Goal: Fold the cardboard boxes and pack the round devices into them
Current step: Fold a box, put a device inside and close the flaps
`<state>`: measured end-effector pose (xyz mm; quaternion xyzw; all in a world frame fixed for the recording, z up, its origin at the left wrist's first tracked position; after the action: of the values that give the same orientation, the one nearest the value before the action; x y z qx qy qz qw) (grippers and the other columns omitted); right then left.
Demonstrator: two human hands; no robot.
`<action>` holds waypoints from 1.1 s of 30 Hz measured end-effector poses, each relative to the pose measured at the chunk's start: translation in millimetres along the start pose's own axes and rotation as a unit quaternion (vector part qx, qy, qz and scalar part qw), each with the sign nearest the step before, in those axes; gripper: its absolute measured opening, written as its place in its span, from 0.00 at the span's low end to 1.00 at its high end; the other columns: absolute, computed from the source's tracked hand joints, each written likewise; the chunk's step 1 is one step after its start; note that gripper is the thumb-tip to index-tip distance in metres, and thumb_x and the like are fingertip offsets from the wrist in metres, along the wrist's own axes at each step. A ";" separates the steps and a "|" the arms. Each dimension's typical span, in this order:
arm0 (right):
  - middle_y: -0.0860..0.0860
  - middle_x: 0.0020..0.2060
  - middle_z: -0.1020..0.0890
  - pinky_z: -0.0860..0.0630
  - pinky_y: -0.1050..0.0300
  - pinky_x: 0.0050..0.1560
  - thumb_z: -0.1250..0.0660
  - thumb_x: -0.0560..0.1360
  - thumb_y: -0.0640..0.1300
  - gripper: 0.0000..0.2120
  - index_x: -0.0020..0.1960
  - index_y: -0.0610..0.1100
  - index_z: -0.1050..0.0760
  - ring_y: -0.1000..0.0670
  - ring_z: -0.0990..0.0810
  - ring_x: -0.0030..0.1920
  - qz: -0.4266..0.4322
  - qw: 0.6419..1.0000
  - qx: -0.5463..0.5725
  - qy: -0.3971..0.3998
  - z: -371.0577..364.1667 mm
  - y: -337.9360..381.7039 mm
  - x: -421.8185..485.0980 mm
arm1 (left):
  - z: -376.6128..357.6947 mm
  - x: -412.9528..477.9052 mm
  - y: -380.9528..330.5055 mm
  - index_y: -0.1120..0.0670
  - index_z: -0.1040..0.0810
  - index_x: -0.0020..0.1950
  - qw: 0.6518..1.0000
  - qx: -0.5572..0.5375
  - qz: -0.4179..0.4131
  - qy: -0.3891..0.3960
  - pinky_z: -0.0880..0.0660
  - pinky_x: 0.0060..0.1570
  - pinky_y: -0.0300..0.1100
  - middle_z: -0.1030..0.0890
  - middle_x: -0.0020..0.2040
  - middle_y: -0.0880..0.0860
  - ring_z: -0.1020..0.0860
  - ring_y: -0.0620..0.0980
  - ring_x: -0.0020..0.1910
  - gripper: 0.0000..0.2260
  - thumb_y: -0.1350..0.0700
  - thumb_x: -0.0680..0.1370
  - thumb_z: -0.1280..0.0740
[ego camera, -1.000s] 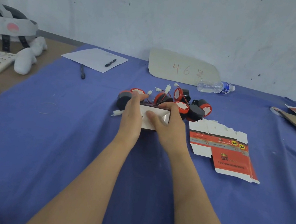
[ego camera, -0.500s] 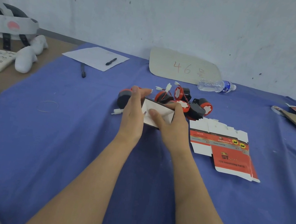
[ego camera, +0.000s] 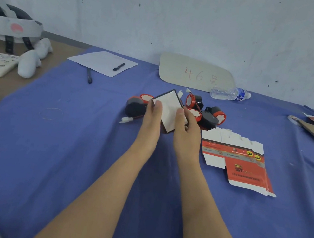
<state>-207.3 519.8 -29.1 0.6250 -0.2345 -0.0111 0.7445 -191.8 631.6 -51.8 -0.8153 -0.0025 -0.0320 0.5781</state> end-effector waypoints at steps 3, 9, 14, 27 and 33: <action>0.57 0.64 0.26 0.29 0.73 0.55 0.39 0.80 0.46 0.19 0.70 0.49 0.31 0.62 0.26 0.60 0.025 0.998 -0.006 0.056 -10.9 6.2 0.3 | 3.9 2.2 3.7 0.49 0.26 0.67 0.998 -0.053 0.020 0.019 0.34 0.70 0.47 0.21 0.63 0.48 0.25 0.46 0.64 0.26 0.36 0.80 0.51; 0.47 0.71 0.35 0.39 0.59 0.70 0.38 0.72 0.27 0.27 0.70 0.40 0.34 0.48 0.39 0.72 0.148 0.967 -0.198 0.068 -17.4 23.0 -10.1 | 32.8 1.0 -17.7 0.54 0.29 0.64 0.993 -0.046 -0.056 -0.091 0.23 0.57 0.46 0.19 0.57 0.52 0.20 0.50 0.57 0.21 0.40 0.79 0.40; 0.49 0.76 0.52 0.36 0.75 0.61 0.30 0.71 0.33 0.27 0.68 0.46 0.30 0.54 0.38 0.71 0.165 0.969 -0.171 0.068 -21.6 25.0 -13.1 | 27.3 -3.3 -22.8 0.49 0.33 0.71 0.987 0.076 -0.117 -0.085 0.24 0.60 0.48 0.24 0.64 0.50 0.23 0.48 0.61 0.20 0.50 0.79 0.35; 0.53 0.41 0.22 0.26 0.60 0.39 0.40 0.80 0.47 0.08 0.48 0.45 0.24 0.51 0.23 0.45 -0.106 0.986 -0.032 -0.126 35.0 -31.4 6.5 | 14.3 -4.5 -16.7 0.48 0.34 0.54 0.981 0.137 -0.120 -0.059 0.33 0.36 0.21 0.27 0.47 0.40 0.28 0.24 0.40 0.12 0.47 0.77 0.33; 0.49 0.43 0.19 0.25 0.63 0.32 0.37 0.79 0.45 0.08 0.49 0.42 0.22 0.50 0.20 0.43 -0.218 0.974 0.036 -0.047 16.7 -42.8 -0.6 | 19.0 -14.9 -30.9 0.42 0.33 0.47 0.972 0.109 -0.177 -0.108 0.26 0.42 0.34 0.24 0.44 0.39 0.24 0.33 0.41 0.05 0.44 0.80 0.40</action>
<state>-202.1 495.2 -67.6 0.6861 -0.1277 -0.1940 0.6894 -207.0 660.2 -29.7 -0.7328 -0.2121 -0.0454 0.6450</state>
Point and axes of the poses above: each hand's wrist, its own x-axis towards the middle knuckle, its own z-axis out of the back of the hand, y = z × x, the point moved 9 cm from there along x, towards the middle knuckle
